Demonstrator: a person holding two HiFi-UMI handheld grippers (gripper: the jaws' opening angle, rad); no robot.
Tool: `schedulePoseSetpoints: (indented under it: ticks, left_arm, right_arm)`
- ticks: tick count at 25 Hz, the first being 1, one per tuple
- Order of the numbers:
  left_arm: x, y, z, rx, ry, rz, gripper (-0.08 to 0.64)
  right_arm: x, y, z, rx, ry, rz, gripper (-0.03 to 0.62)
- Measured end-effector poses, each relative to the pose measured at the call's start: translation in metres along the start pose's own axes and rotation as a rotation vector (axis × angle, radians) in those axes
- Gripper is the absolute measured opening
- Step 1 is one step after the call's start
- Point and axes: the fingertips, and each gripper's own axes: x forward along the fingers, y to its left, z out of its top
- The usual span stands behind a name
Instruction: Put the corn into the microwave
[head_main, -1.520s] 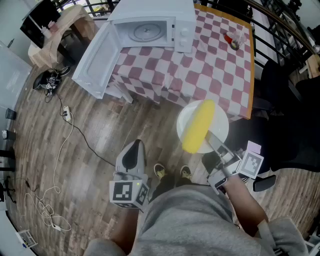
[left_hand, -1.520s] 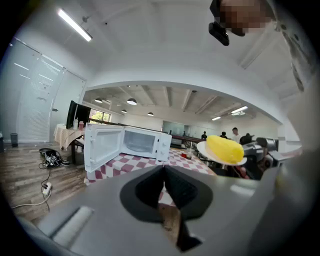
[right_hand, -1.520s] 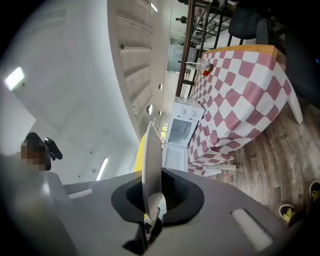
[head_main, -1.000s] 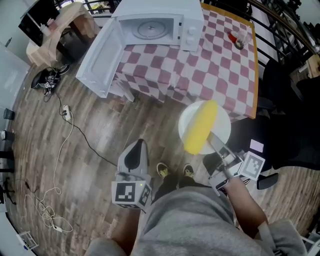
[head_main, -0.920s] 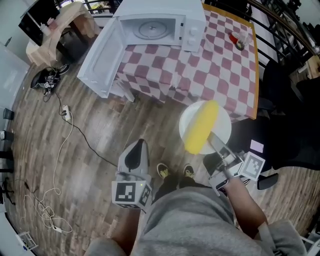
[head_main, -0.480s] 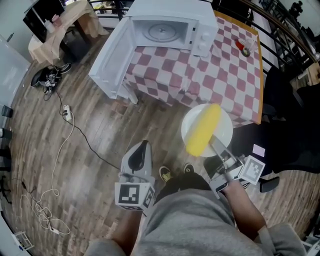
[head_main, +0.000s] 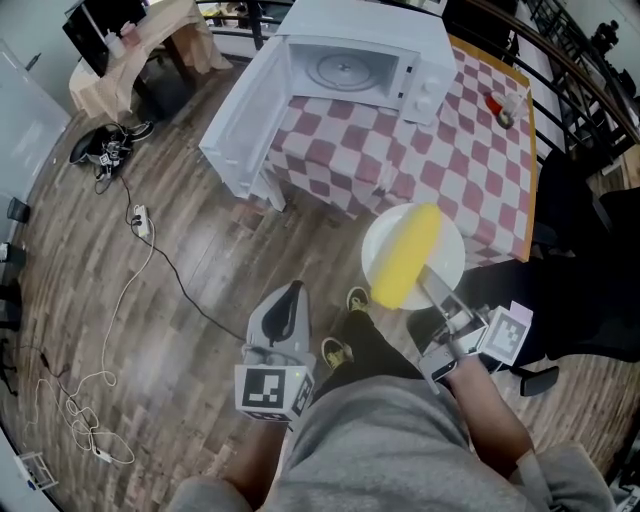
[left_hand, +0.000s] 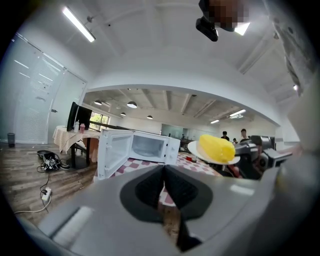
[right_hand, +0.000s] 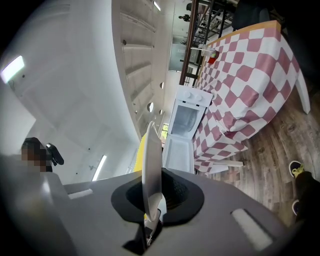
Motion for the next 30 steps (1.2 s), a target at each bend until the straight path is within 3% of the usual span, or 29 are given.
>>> schedulePoseSetpoints:
  ticks: [6,15,20,30]
  left_arm:
    - [0.016,0.005,0.01,0.025,-0.006,0.029,0.011]
    - [0.088,0.021,0.034,0.033,-0.015,0.151,0.009]
    - [0.139,0.024,0.058,0.034,-0.051,0.166,0.009]
    - [0.2,0.035,0.082,0.044,-0.047,0.195,0.009]
  right_arm:
    - [0.016,-0.003,0.009,0.001,-0.009,0.01,0.006]
    - [0.068,-0.024,0.04,0.03,-0.124,0.003,0.006]
    - [0.105,-0.03,0.068,0.065,-0.205,0.02,0.006]
    - [0.148,-0.047,0.125,0.082,-0.231,0.006,0.006]
